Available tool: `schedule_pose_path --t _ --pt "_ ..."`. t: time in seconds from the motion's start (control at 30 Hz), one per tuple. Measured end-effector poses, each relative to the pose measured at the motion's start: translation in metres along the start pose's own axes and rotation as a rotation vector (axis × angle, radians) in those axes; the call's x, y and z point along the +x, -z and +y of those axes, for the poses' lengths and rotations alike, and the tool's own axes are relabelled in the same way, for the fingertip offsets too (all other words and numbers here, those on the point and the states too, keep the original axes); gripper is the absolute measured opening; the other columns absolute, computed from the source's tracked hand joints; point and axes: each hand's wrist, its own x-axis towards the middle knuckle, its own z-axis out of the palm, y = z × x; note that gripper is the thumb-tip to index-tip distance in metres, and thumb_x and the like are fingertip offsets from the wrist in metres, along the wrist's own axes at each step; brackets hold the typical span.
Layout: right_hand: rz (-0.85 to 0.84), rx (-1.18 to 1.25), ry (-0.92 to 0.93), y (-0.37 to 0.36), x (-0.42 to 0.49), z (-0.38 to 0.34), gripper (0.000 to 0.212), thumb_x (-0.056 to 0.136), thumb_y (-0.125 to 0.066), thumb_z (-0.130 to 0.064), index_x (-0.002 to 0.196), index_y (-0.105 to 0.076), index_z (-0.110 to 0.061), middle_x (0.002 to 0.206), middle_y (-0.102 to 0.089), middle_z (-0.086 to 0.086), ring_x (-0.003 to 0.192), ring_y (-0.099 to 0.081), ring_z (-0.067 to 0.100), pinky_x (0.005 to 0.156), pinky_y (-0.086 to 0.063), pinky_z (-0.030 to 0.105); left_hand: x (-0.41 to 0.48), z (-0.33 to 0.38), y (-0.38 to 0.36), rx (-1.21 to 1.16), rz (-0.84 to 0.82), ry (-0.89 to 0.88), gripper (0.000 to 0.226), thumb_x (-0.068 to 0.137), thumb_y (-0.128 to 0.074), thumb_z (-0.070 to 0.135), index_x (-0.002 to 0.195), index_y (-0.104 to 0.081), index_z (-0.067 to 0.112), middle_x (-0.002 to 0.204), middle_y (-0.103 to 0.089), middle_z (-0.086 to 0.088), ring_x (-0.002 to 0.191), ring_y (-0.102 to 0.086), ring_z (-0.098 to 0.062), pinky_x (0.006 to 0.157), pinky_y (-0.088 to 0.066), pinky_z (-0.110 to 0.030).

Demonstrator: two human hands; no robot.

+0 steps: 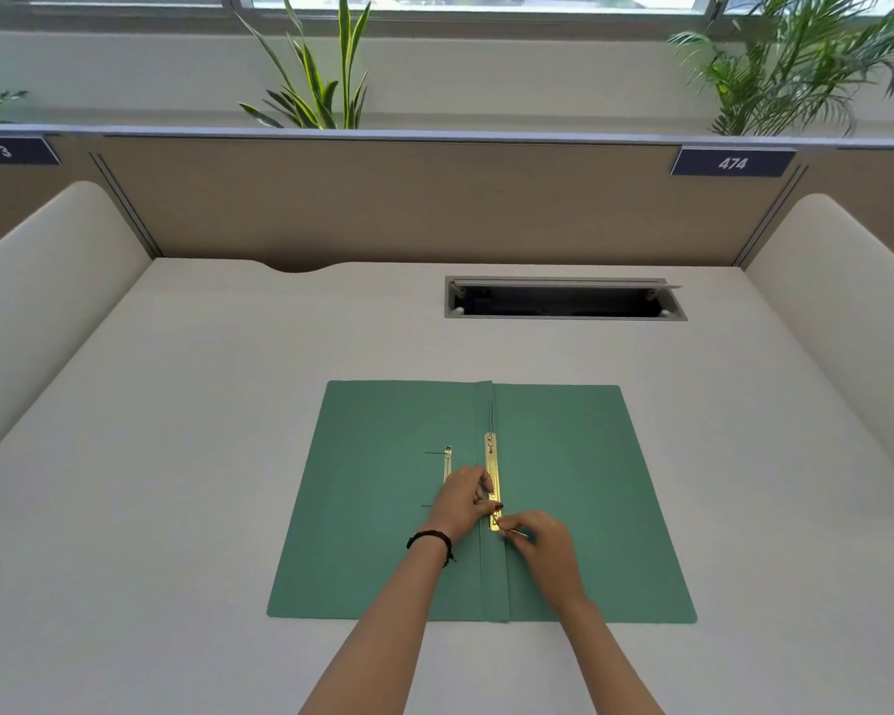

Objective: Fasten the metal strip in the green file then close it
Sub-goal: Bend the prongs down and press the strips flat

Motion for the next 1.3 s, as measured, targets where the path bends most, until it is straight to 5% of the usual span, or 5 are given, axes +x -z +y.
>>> schedule_pose_path --t 0.53,0.7,0.9,1.07,1.3 --pt "0.000 -0.344 0.382 -0.002 -0.014 -0.007 0.010 0.072 -0.073 0.003 0.077 -0.069 -0.004 0.074 -0.068 0.006 0.065 -0.062 0.019 0.048 -0.053 0.029 -0.004 0.004 0.001 0.033 0.013 0.015 0.020 0.080 -0.071 0.017 0.088 -0.052 0.016 0.071 -0.038 0.010 0.070 -0.041 -0.017 0.071 -0.040 -0.031" --pt "-0.026 -0.321 0.368 -0.002 -0.013 -0.005 0.012 0.075 -0.071 0.002 0.083 -0.070 -0.006 0.079 -0.071 0.006 0.070 -0.065 0.019 0.057 -0.055 0.030 -0.007 0.006 0.000 0.051 0.026 0.032 0.022 0.081 -0.070 0.019 0.096 -0.056 0.008 0.081 -0.045 0.001 0.075 -0.041 -0.018 0.071 -0.039 -0.030" --pt "0.018 -0.068 0.163 -0.004 -0.001 -0.004 0.015 0.084 -0.061 0.000 0.096 -0.068 -0.007 0.093 -0.064 0.002 0.077 -0.060 0.006 0.073 -0.046 0.011 -0.014 0.009 0.011 -0.028 -0.026 0.045 0.016 0.089 -0.059 0.023 0.095 -0.059 0.008 0.085 -0.054 -0.004 0.075 -0.048 -0.017 0.076 -0.048 -0.037" --pt "0.093 0.063 0.027 -0.005 0.013 -0.006 0.025 0.087 -0.058 -0.004 0.112 -0.062 -0.005 0.094 -0.063 0.004 0.076 -0.060 0.011 0.076 -0.051 0.020 -0.032 -0.002 0.038 0.066 0.412 0.087 0.030 0.094 -0.050 0.032 0.073 -0.058 0.013 0.069 -0.055 0.003 0.063 -0.047 -0.014 0.060 -0.035 -0.025" --pt "0.035 0.132 -0.086 -0.016 0.026 -0.006 0.031 0.083 -0.064 -0.005 0.114 -0.063 -0.004 0.079 -0.059 0.006 0.068 -0.055 0.012 0.067 -0.047 0.021 -0.067 -0.062 0.090 0.060 0.765 0.417 0.017 0.089 -0.060 0.021 0.094 -0.066 0.006 0.100 -0.059 -0.018 0.094 -0.056 -0.035 0.078 -0.048 -0.041"
